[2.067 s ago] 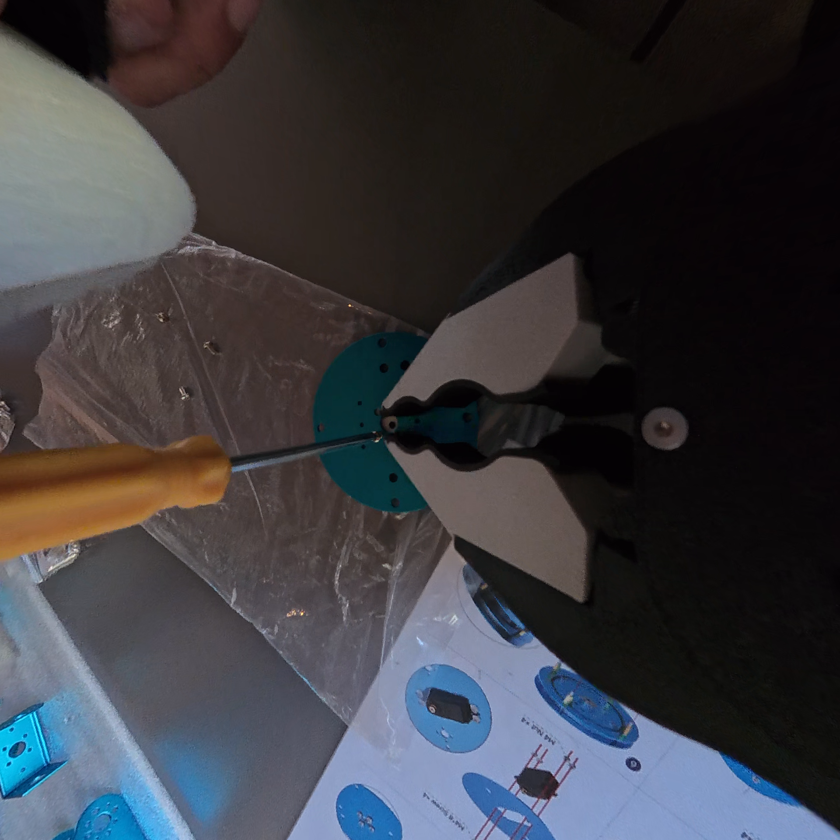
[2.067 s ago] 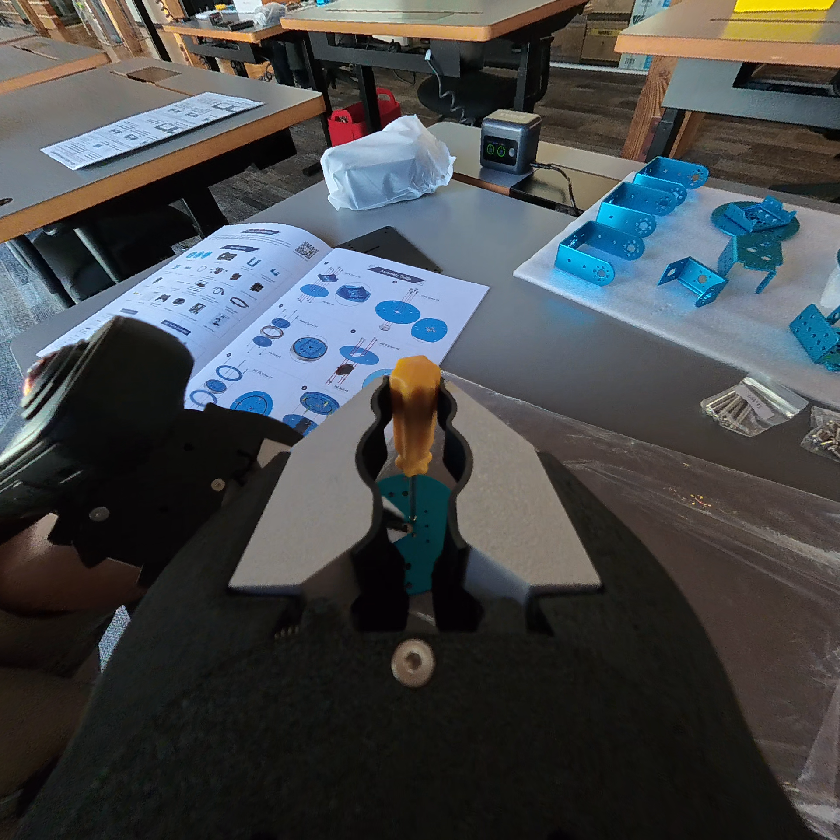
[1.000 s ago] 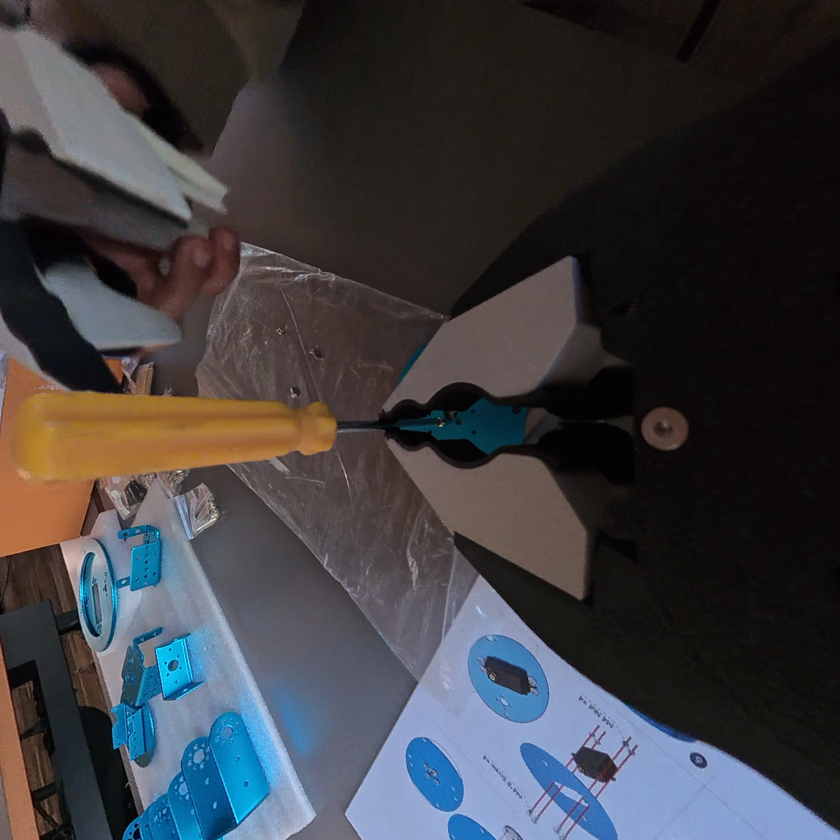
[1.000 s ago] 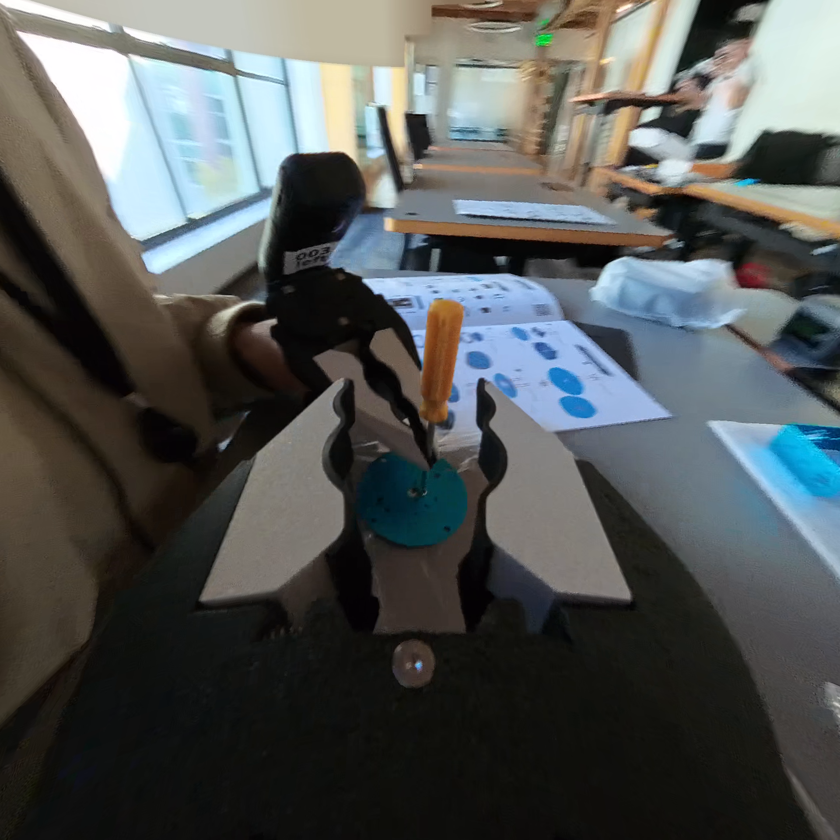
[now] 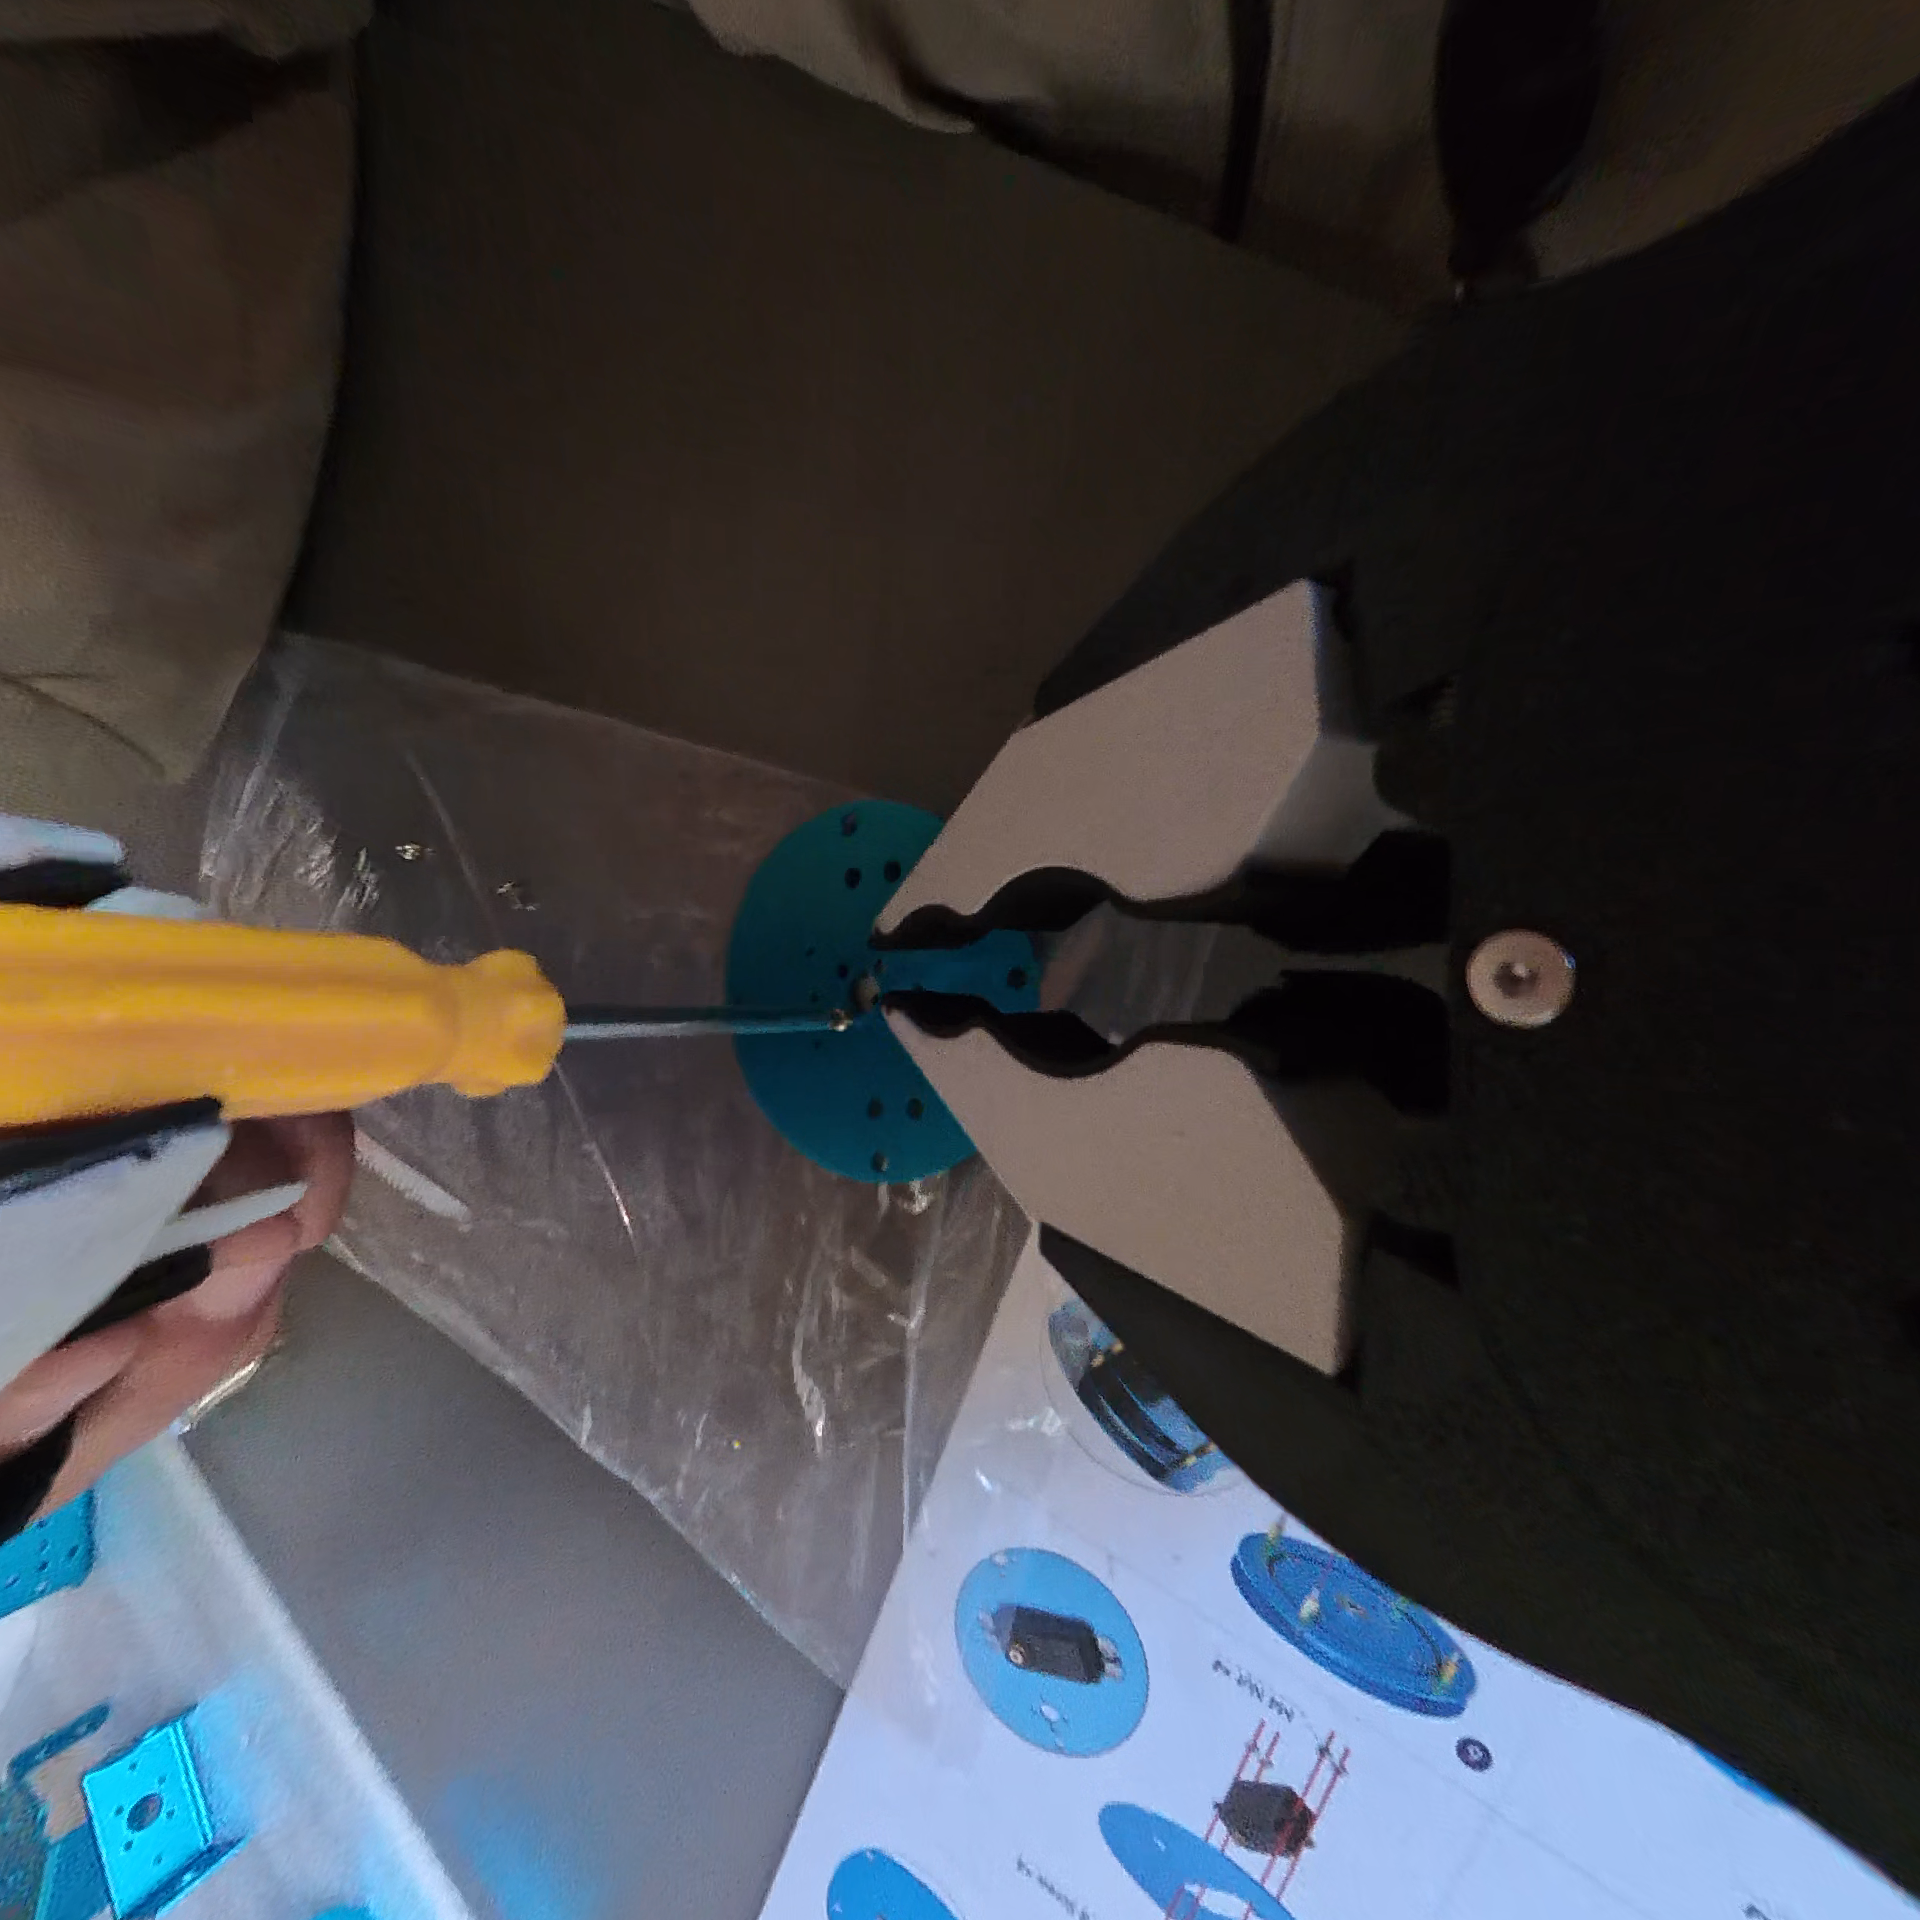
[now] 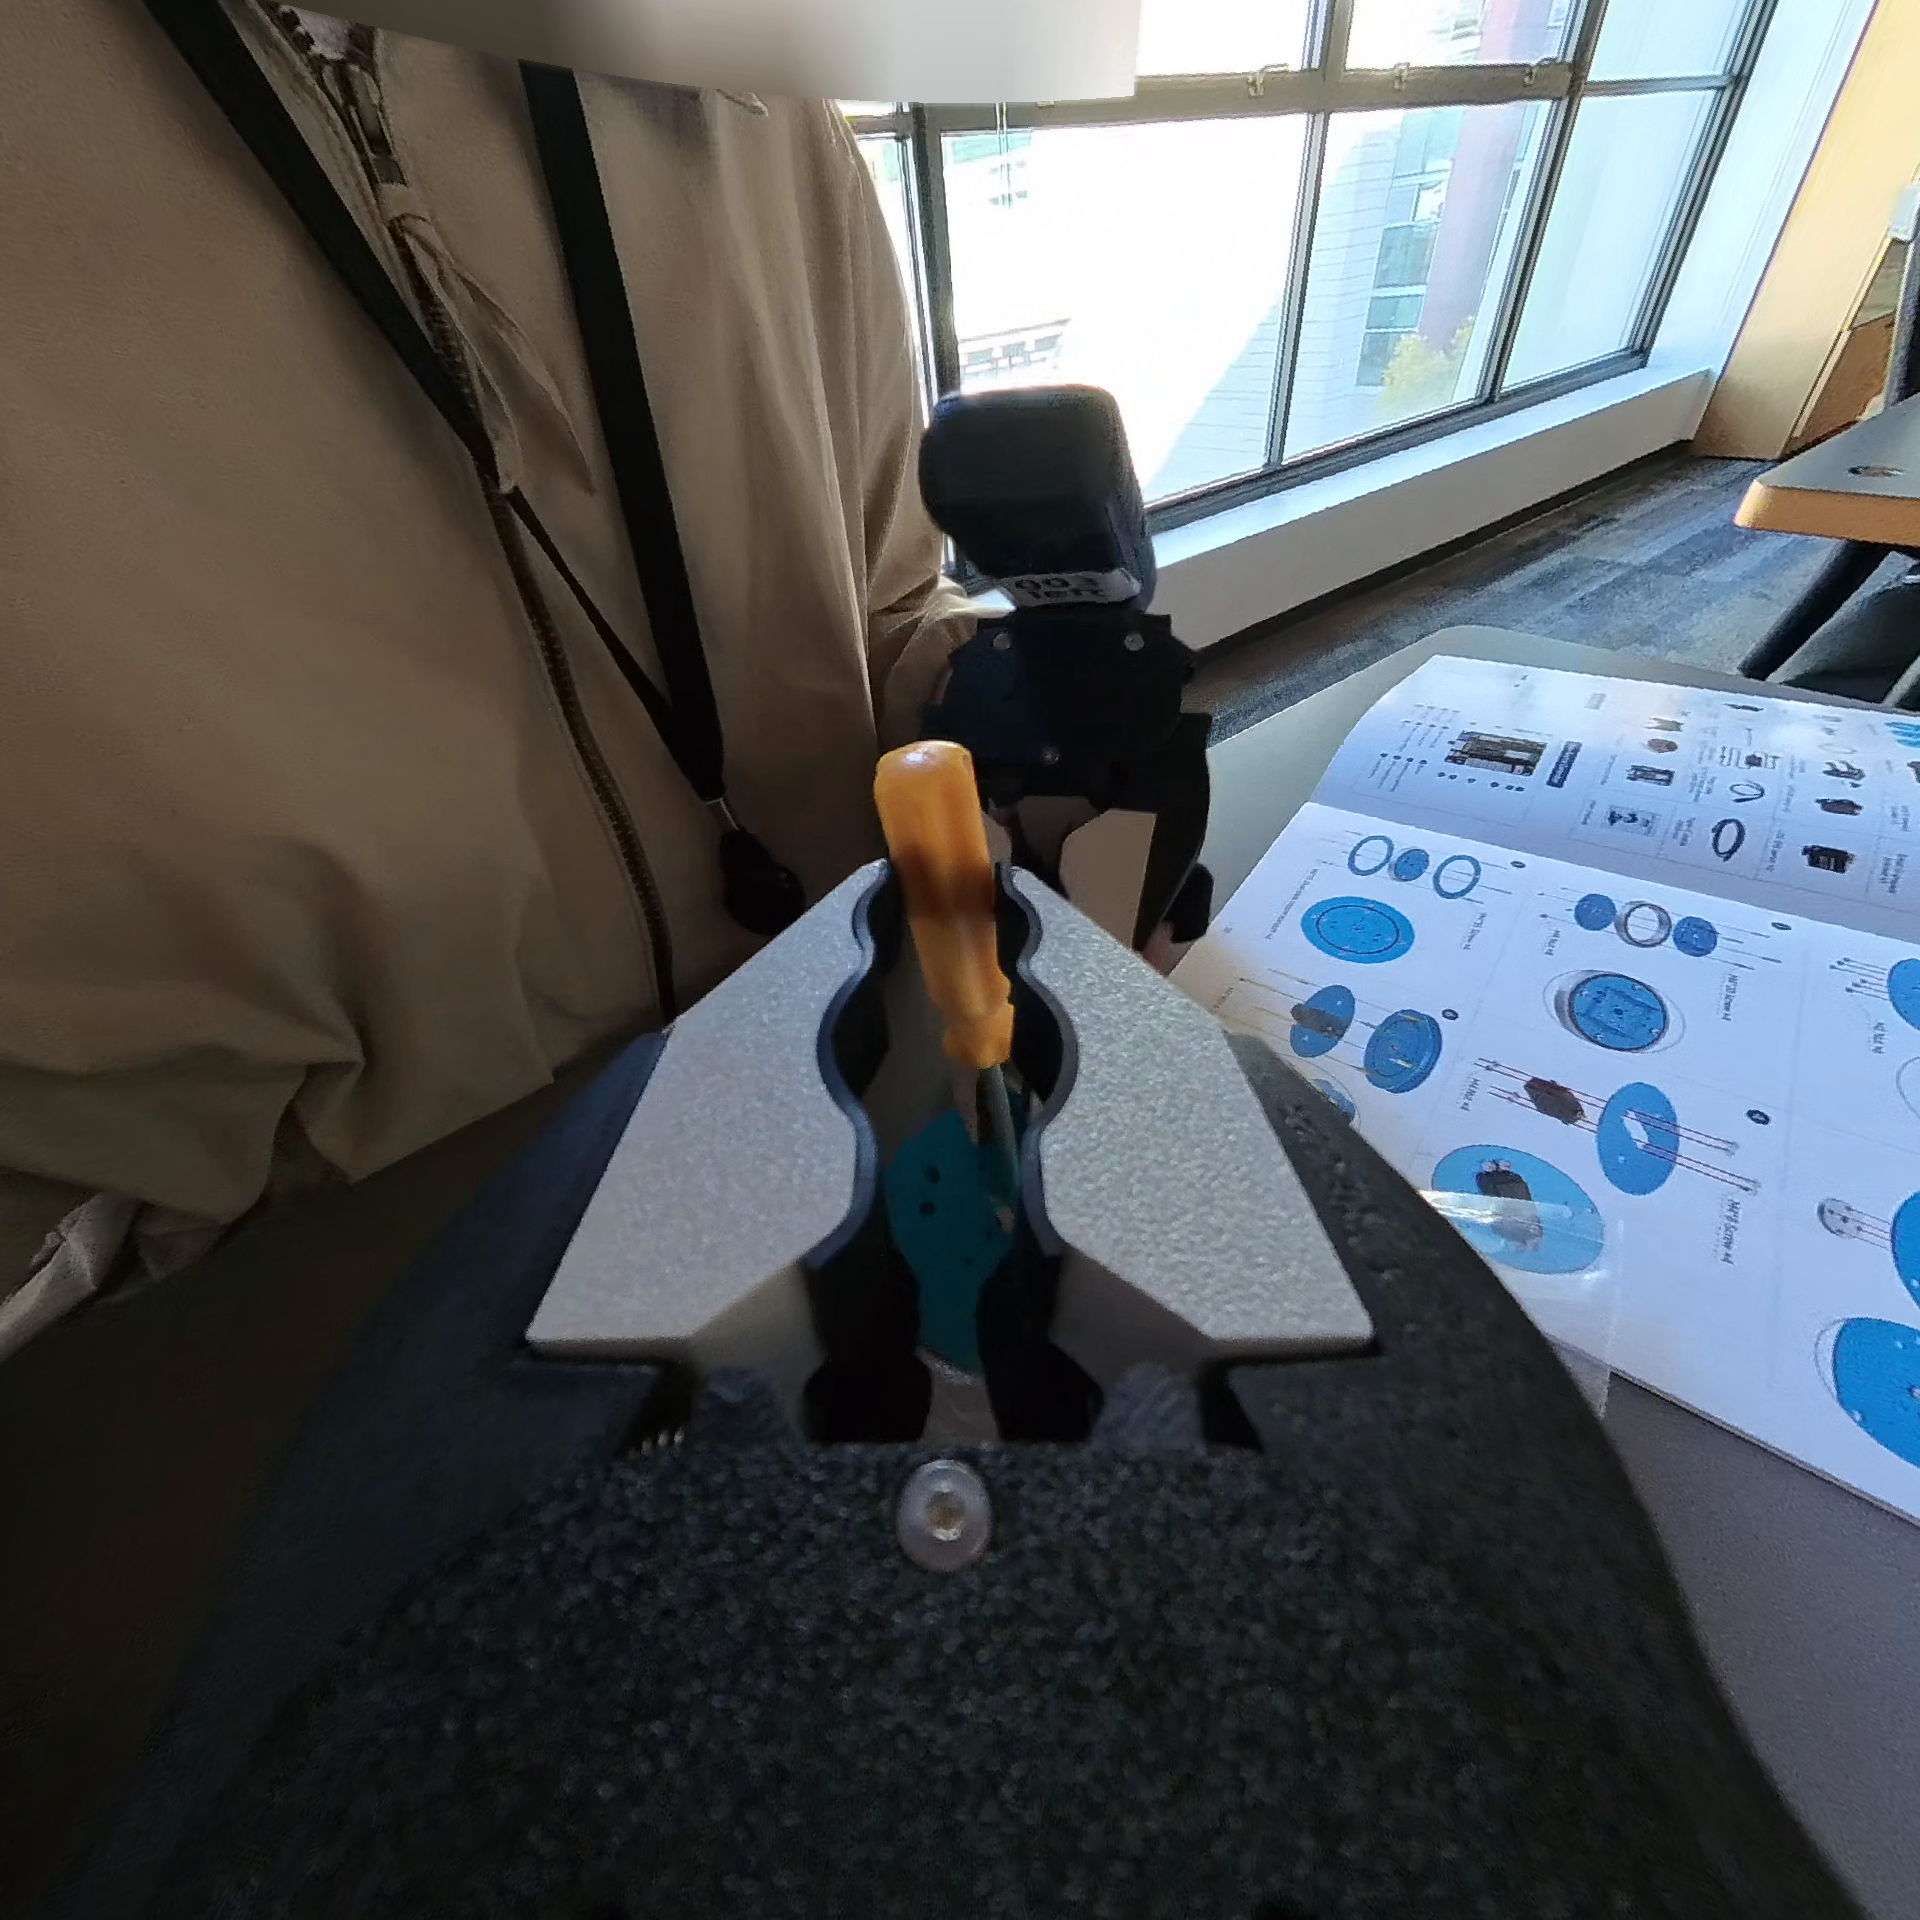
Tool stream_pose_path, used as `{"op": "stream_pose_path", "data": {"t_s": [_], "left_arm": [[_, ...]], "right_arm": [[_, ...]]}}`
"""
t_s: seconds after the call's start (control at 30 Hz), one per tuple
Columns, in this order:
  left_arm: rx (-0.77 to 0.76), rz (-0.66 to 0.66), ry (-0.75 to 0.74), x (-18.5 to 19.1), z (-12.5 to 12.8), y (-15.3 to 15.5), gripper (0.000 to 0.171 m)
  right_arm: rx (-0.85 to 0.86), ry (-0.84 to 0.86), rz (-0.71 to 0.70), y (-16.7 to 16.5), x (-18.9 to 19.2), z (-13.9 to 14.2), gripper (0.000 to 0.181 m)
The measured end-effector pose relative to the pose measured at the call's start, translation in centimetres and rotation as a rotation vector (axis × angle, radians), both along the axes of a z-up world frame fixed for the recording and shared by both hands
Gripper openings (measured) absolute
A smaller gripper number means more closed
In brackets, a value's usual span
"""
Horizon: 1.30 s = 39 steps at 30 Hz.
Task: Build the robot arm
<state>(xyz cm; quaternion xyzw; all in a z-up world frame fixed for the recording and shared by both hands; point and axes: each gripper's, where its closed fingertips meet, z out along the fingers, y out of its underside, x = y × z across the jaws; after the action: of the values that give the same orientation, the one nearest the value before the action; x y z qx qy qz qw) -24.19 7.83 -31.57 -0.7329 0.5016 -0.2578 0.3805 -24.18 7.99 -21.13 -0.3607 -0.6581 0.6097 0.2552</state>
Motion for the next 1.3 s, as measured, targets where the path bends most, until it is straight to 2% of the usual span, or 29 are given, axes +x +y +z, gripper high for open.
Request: {"op": "stream_pose_path", "data": {"t_s": [0.1, 0.3, 0.5, 0.8, 1.1, 1.2, 1.3], "left_arm": [[0.02, -0.006, 0.07, 0.2, -1.2, 0.2, 0.0], [0.007, 0.029, 0.068, 0.2, -1.2, 0.4, 0.0], [0.016, 0.038, 0.075, 0.1, -1.3, 0.3, 0.0], [0.009, 0.034, 0.069, 0.2, -1.2, 0.3, 0.0], [0.015, 0.03, 0.071, 0.3, -1.2, 0.3, 0.0], [0.017, 0.025, 0.071, 0.3, -1.2, 0.2, 0.0], [0.014, 0.023, 0.07, 0.4, -1.2, 0.2, 0.0]], "right_arm": [[-0.006, 0.01, -0.023, 0.1, -0.1, 0.1, 0.016], [-0.014, 0.032, -0.173, 1.0, -0.2, 0.1, 0.015], [-0.025, -0.023, -0.545, 2.3, -0.6, 0.1, 0.014], [0.155, -0.004, -1.105, 2.2, -0.8, 0.0, 0.015], [0.076, -0.091, -1.582, 4.0, 1.1, -0.3, 0.015], [0.111, -0.105, -1.647, 4.0, 1.0, -0.3, 0.015], [0.12, -0.119, -1.652, 3.7, 0.6, -0.2, 0.015]]}}
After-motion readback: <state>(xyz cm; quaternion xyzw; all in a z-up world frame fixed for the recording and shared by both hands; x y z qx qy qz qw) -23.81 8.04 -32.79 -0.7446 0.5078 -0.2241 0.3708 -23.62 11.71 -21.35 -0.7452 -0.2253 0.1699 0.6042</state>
